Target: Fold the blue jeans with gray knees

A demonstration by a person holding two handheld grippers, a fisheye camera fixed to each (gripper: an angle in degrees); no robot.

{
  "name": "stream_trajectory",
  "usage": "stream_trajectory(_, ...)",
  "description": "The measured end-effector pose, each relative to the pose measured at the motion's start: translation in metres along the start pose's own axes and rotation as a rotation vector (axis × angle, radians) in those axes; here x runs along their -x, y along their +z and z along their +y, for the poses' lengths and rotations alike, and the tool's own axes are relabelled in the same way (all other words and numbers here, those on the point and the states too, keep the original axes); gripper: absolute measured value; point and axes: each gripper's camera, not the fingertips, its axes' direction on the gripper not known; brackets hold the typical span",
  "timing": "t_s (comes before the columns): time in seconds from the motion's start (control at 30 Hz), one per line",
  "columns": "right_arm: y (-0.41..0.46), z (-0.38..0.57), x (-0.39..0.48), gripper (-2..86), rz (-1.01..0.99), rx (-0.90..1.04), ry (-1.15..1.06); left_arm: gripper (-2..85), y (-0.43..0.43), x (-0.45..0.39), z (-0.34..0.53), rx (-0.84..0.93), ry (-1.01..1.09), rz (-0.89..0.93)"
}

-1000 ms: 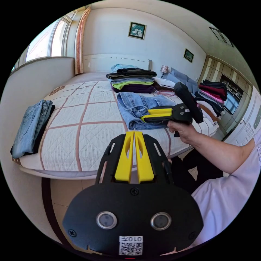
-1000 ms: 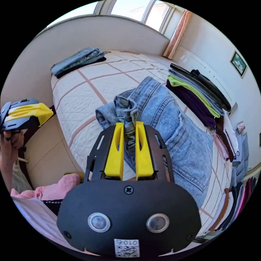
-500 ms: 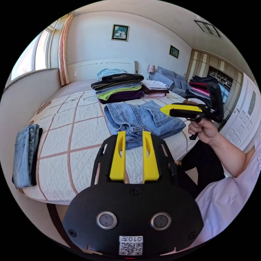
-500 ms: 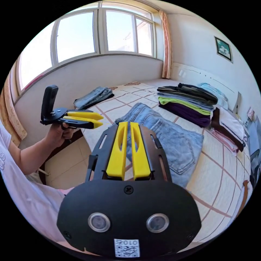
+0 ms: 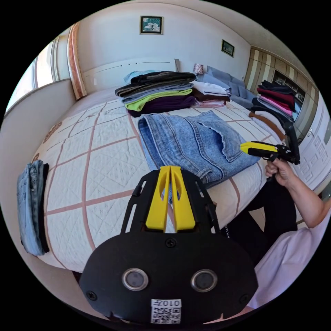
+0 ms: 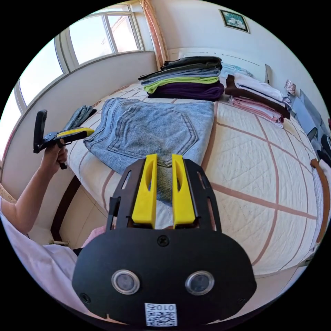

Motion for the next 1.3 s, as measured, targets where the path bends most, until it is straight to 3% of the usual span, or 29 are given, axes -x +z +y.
stream_trajectory(0.17, -0.009, 0.009, -0.035, 8.5, -0.085, -0.035, 0.039, -0.1, 0.003, -0.019, -0.008, 0.056, 0.015, -0.060)
stream_trajectory(0.3, -0.045, 0.015, -0.059, 11.2, -0.172, -0.076, 0.055, 0.0, -0.049, -0.035, -0.023, -0.209, -0.086, -0.133)
stream_trajectory(0.37, -0.065, 0.025, -0.078, 13.0, -0.142, -0.136, 0.069, 0.2, -0.045, -0.033, -0.044, -0.204, -0.076, -0.098)
stream_trajectory(0.5, -0.085, 0.031, -0.110, 14.2, -0.139, -0.159, 0.099, 0.5, 0.030, -0.047, -0.088, -0.008, 0.075, -0.037)
stream_trajectory(0.6, -0.099, 0.036, -0.137, 15.6, -0.151, -0.145, 0.144, 0.2, 0.110, -0.057, -0.084, 0.224, 0.159, -0.183)
stream_trajectory(0.77, -0.111, 0.048, -0.192, 15.5, -0.299, -0.094, 0.274, 0.8, 0.118, -0.043, -0.050, 0.109, 0.026, -0.076)
stream_trajectory(0.87, -0.107, 0.047, -0.211, 15.4, -0.397, -0.045, 0.315, 3.1, 0.087, -0.063, -0.033, 0.059, 0.033, -0.146)
stream_trajectory(0.97, -0.097, 0.045, -0.224, 15.1, -0.409, 0.050, 0.332, 6.1, 0.019, -0.104, 0.007, -0.203, 0.046, -0.174)
stream_trajectory(1.03, -0.093, 0.046, -0.233, 14.2, -0.438, 0.074, 0.350, 7.7, -0.007, -0.142, 0.045, -0.291, 0.094, -0.021)
stream_trajectory(1.13, -0.094, 0.046, -0.252, 11.4, -0.485, 0.088, 0.397, 9.5, -0.002, -0.185, 0.087, -0.276, 0.154, 0.164)
stream_trajectory(1.3, -0.124, 0.035, -0.291, 8.2, -0.661, 0.095, 0.519, 12.3, 0.028, -0.279, 0.111, -0.150, 0.533, -0.198)
